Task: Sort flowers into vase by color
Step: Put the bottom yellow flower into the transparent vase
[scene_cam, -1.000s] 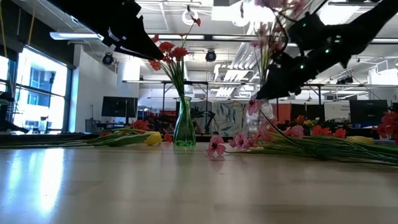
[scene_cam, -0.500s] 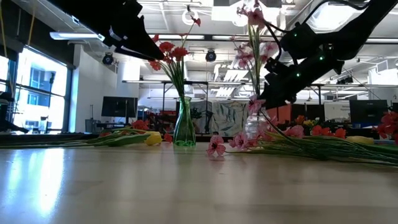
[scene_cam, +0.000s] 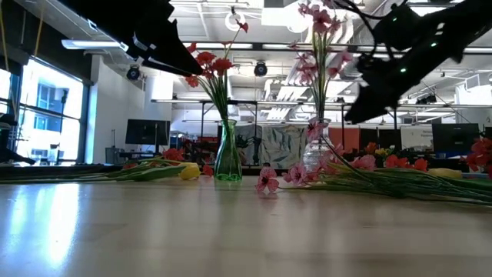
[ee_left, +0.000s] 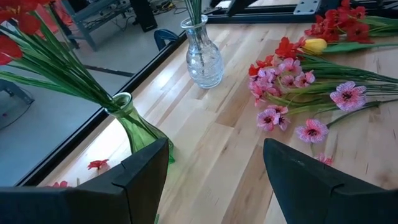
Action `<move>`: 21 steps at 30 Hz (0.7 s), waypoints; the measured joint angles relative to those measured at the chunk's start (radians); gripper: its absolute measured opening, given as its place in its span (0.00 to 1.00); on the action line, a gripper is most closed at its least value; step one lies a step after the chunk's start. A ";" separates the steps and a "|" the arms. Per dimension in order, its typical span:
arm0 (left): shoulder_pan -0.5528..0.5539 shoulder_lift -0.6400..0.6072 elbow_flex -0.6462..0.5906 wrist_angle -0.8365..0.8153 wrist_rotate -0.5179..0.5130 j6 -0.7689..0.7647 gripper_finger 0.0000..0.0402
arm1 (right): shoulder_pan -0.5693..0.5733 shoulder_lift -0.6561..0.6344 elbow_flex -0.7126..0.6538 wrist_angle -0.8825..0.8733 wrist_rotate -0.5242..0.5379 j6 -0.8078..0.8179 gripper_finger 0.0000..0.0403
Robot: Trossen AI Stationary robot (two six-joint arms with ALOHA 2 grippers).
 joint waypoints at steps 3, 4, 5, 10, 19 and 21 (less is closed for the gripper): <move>0.000 0.000 0.000 0.000 0.000 0.000 0.62 | 0.026 -0.097 0.033 -0.234 0.052 0.092 0.76; 0.000 0.000 0.000 0.000 0.000 0.000 0.62 | 0.043 -0.119 0.051 -0.298 0.056 0.136 0.76; 0.000 0.000 0.000 0.001 0.000 0.000 0.62 | 0.065 -0.137 0.069 -0.361 0.055 0.183 0.76; 0.000 0.000 0.000 0.001 -0.008 -0.001 0.62 | 0.241 -0.155 0.136 -0.591 0.059 0.424 0.76; -0.010 0.000 0.000 -0.020 -0.008 -0.018 0.62 | 0.692 -0.080 0.154 -0.814 0.050 0.975 0.76; -0.009 0.000 0.000 -0.021 -0.008 -0.018 0.62 | 0.779 -0.043 0.155 -0.775 0.032 1.051 0.76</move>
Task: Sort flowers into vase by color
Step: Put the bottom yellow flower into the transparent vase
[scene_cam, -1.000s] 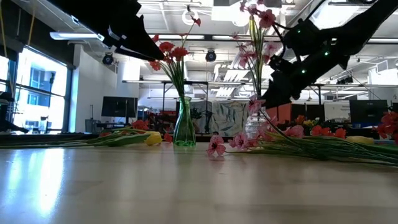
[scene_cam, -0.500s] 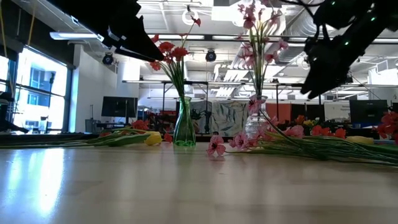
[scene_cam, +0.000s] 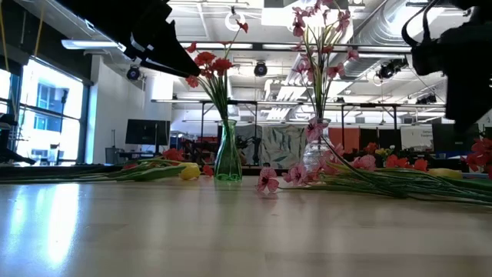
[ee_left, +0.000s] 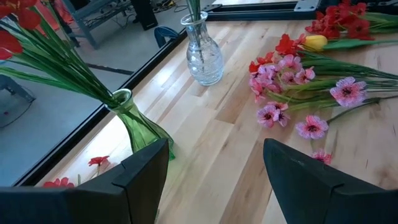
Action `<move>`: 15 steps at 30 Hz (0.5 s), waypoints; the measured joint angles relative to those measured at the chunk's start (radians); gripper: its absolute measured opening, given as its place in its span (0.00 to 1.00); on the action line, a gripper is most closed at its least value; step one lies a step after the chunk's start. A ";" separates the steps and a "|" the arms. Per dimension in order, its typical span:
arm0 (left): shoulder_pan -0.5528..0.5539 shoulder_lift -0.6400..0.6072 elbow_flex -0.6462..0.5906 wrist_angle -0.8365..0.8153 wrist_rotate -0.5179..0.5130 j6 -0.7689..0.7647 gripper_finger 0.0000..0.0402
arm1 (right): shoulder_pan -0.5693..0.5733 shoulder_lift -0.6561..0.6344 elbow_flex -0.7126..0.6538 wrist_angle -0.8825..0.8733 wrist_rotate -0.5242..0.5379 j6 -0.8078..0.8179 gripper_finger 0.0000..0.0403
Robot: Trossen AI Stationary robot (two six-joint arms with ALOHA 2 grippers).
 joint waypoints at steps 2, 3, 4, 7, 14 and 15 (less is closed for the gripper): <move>0.000 0.000 0.000 0.000 0.000 0.000 0.62 | 0.073 0.050 0.000 0.049 -0.027 0.060 0.76; 0.000 0.000 0.000 0.000 0.000 0.000 0.62 | 0.106 0.078 0.000 0.073 -0.042 0.084 0.76; 0.000 0.000 0.000 0.000 0.000 0.000 0.62 | 0.133 0.107 0.001 0.095 -0.061 0.105 0.75; 0.000 0.000 0.000 0.001 0.000 0.000 0.62 | 0.190 0.207 0.001 0.135 -0.132 0.151 0.71; 0.000 0.000 0.000 0.006 0.000 0.000 0.62 | 0.212 0.394 0.001 0.137 -0.163 0.228 0.48; 0.000 0.000 0.000 0.006 0.000 0.000 0.62 | 0.208 0.413 0.001 0.137 -0.163 0.230 0.45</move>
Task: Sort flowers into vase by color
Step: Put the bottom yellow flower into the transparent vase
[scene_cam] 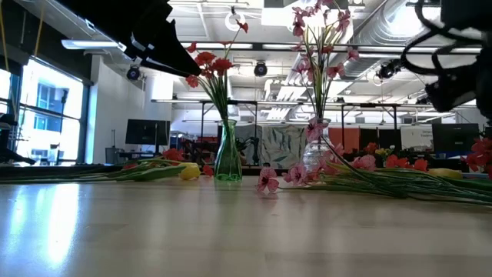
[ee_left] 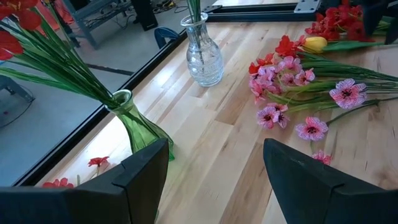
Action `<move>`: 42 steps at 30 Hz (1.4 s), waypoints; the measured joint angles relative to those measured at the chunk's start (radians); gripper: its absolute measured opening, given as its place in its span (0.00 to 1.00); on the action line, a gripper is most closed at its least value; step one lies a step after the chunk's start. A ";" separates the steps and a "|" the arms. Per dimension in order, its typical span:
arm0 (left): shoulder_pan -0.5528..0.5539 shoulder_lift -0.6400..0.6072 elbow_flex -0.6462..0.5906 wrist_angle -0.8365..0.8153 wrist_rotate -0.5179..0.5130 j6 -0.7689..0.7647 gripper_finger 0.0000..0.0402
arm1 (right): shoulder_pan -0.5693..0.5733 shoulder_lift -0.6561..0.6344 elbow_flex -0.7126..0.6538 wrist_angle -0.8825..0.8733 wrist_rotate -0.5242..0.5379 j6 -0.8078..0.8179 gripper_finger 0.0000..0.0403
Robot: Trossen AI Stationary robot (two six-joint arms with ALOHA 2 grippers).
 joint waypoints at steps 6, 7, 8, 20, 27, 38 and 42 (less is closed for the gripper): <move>0.000 0.000 0.000 0.000 0.000 0.000 0.62 | -0.035 0.097 0.000 0.001 -0.010 -0.005 0.27; 0.000 0.000 0.000 0.000 0.000 0.000 0.62 | -0.041 0.107 0.000 0.000 -0.011 -0.010 0.25; 0.000 0.000 0.000 0.000 0.000 0.000 0.62 | -0.046 0.117 0.000 0.000 -0.012 -0.013 0.23; 0.000 0.000 0.000 -0.002 0.001 0.000 0.62 | -0.053 0.105 -0.001 0.005 0.028 -0.082 0.01; 0.000 0.000 0.000 -0.004 0.010 0.000 0.62 | 0.056 -0.062 -0.001 0.105 0.104 -0.095 0.01; -0.002 0.000 0.000 0.002 0.030 0.001 0.62 | 0.212 -0.192 -0.001 0.515 0.459 -0.517 0.00; -0.011 0.004 0.000 0.018 0.038 0.001 0.62 | 0.212 -0.190 -0.001 0.634 0.524 -0.659 0.00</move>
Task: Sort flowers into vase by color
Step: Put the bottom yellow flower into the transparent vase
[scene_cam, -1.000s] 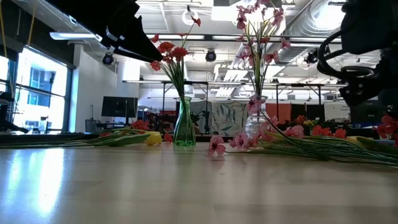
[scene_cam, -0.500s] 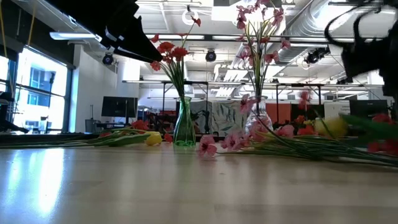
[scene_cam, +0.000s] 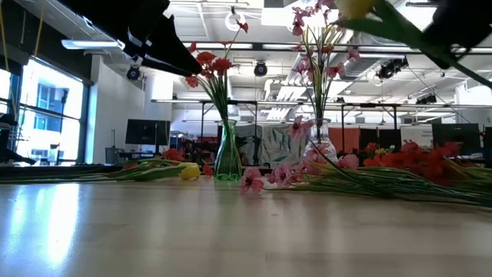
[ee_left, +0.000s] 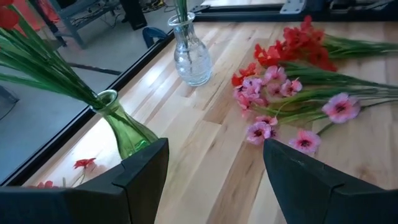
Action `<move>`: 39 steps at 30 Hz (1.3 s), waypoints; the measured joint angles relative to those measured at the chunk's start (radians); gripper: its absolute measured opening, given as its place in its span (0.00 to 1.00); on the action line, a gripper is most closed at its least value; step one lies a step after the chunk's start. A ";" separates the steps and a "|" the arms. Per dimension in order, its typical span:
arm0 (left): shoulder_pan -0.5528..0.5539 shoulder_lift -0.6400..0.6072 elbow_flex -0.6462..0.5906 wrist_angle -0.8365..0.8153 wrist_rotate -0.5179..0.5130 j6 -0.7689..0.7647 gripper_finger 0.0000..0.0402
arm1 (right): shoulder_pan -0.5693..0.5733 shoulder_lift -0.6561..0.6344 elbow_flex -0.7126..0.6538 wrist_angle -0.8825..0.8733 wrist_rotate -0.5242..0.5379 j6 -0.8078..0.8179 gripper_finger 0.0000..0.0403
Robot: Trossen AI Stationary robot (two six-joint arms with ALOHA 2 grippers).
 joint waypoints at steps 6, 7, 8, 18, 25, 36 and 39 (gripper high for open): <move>-0.012 0.053 -0.032 0.267 0.113 0.160 0.62 | -0.002 0.000 0.000 0.207 0.141 -0.218 0.00; -0.014 0.073 -0.042 0.342 0.154 0.197 0.62 | -0.004 0.002 0.000 0.260 0.146 -0.263 0.00; -0.013 0.097 -0.048 0.420 0.200 0.229 0.62 | -0.007 0.006 0.000 0.319 0.146 -0.313 0.00; 0.000 0.338 -0.018 0.843 0.383 0.422 0.62 | -0.042 0.240 0.000 0.908 0.131 -0.830 0.00; 0.007 0.258 -0.050 0.700 0.341 0.430 0.62 | -0.095 0.216 -0.184 1.306 0.297 -1.027 0.00; 0.200 0.003 -0.253 0.691 0.344 0.392 0.62 | -0.269 -0.158 -0.530 1.606 0.302 -1.074 0.00; 0.257 -0.011 -0.263 0.693 0.345 0.384 0.62 | -0.327 -0.224 -0.538 1.603 0.304 -1.106 0.00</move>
